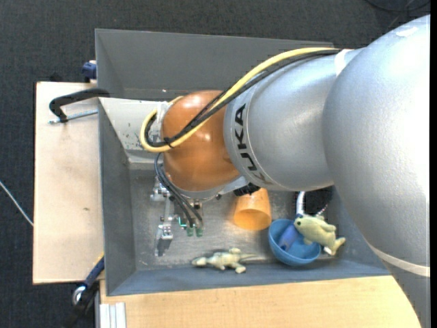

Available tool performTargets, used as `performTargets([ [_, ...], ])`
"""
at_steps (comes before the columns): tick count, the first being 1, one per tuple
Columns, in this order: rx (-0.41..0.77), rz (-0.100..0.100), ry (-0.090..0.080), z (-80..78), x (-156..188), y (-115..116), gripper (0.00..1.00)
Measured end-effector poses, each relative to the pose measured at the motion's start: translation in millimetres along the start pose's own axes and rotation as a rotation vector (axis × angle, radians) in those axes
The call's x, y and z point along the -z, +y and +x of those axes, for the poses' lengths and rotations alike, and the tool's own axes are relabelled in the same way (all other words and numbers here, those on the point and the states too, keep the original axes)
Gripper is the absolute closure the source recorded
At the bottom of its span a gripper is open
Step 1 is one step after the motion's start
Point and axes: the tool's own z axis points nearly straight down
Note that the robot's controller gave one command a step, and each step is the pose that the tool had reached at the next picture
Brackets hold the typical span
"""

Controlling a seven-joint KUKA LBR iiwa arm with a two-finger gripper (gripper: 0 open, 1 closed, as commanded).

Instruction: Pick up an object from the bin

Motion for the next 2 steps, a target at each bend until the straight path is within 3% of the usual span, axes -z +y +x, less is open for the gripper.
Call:
performTargets([
  [1,0.009,-0.005,-0.021,-59.0,39,-1,0.00],
  [2,0.012,-0.003,-0.017,-98.3,23,-23,0.00],
])
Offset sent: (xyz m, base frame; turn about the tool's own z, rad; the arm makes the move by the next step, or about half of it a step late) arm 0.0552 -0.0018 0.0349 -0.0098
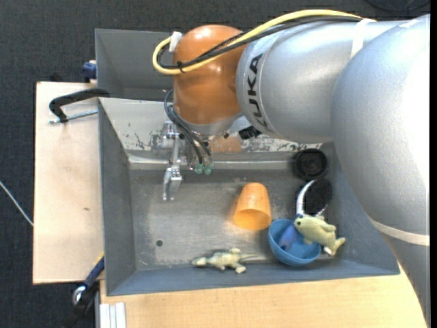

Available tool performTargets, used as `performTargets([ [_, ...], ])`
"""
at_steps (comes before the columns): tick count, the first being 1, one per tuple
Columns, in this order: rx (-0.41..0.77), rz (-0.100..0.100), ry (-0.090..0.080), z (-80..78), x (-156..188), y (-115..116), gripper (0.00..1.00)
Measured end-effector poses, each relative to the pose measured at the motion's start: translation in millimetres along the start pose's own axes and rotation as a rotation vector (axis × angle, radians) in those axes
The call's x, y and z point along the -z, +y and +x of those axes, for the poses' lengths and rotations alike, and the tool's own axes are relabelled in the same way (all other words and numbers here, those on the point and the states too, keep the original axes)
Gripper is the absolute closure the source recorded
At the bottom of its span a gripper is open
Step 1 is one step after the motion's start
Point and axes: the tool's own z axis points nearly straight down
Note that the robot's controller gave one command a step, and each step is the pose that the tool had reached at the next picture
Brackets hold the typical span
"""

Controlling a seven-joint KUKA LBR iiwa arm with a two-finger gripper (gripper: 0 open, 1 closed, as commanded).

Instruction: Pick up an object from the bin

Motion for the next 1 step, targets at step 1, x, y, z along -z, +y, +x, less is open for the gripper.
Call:
performTargets([
  [1,-0.138,-0.002,0.005,1.1,-91.4,-64.3,0.00],
])
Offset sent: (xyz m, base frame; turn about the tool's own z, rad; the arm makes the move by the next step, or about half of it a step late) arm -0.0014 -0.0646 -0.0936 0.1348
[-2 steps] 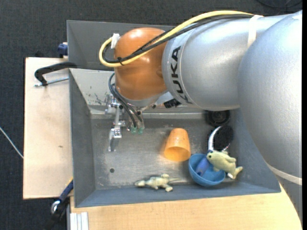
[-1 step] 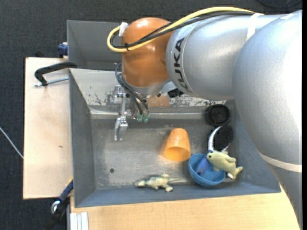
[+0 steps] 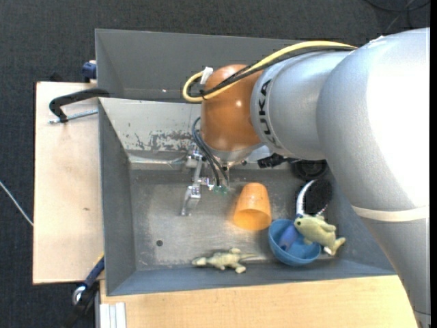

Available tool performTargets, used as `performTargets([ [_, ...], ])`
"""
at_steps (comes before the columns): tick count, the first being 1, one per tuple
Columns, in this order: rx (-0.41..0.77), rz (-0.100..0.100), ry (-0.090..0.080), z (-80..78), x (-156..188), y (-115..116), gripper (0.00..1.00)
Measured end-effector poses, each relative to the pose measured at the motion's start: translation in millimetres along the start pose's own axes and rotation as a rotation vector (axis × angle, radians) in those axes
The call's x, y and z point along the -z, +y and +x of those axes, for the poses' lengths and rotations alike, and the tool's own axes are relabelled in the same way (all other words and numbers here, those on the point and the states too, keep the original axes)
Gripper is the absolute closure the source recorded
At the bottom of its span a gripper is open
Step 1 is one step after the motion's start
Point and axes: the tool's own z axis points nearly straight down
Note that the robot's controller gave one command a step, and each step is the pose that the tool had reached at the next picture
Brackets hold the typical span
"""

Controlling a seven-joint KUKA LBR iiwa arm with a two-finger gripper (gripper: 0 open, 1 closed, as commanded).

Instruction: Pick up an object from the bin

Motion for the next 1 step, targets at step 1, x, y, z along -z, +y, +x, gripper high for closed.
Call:
performTargets([
  [1,0.103,0.005,-0.005,-9.0,38.1,-56.5,0.00],
])
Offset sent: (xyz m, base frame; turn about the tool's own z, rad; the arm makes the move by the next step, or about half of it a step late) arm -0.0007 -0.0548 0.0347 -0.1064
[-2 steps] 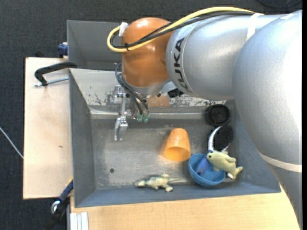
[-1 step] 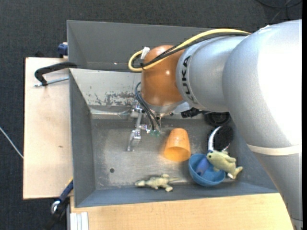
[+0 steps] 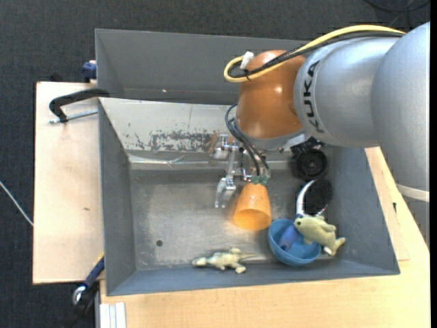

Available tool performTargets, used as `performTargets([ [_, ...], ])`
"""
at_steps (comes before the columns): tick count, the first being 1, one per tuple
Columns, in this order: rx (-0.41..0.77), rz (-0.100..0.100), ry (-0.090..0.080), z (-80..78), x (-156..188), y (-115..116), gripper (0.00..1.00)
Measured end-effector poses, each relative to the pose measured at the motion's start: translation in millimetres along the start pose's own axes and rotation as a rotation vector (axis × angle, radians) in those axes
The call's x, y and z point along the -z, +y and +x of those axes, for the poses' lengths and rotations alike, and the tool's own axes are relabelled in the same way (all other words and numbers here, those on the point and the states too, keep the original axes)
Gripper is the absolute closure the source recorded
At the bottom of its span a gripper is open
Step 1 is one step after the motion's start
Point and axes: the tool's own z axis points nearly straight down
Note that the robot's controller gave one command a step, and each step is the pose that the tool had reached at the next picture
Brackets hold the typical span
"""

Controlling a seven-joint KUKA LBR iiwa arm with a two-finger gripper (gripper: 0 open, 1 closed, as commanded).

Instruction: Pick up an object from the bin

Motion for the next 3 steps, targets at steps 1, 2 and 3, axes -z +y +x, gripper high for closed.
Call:
performTargets([
  [1,-0.026,-0.005,0.002,25.1,-37,-64,0.00],
  [2,0.001,0.001,0.006,31.1,-32,-123,0.00],
  [3,0.015,-0.002,-0.008,51.5,-35,-125,0.00],
])
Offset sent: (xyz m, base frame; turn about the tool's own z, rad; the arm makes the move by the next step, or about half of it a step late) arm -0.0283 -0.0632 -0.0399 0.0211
